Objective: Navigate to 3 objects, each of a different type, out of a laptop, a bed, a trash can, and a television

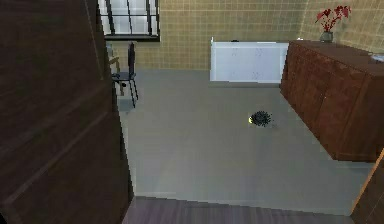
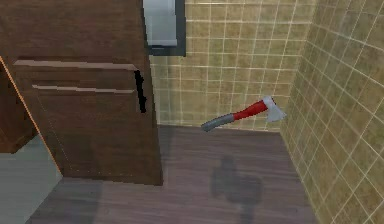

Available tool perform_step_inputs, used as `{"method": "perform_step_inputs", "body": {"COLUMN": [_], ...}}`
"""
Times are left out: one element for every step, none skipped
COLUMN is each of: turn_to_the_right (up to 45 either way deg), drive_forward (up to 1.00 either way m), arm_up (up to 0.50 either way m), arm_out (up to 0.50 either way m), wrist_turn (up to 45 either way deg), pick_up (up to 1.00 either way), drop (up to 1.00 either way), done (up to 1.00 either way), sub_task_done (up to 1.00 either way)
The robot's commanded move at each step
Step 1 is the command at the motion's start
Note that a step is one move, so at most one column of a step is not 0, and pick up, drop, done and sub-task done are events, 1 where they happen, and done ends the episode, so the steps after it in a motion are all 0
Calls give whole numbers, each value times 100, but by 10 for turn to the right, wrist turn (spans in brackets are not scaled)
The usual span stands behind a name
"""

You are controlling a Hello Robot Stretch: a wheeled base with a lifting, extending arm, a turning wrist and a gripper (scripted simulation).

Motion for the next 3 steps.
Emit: {"method": "perform_step_inputs", "body": {"turn_to_the_right": [0, -30, 0], "drive_forward": [65, 0, 80], "arm_up": [0, 0, 0], "arm_out": [0, 0, 0], "wrist_turn": [0, 0, 0], "pick_up": [0, 0, 0], "drop": [0, 0, 0], "done": [0, 0, 0], "sub_task_done": [0, 0, 0]}}
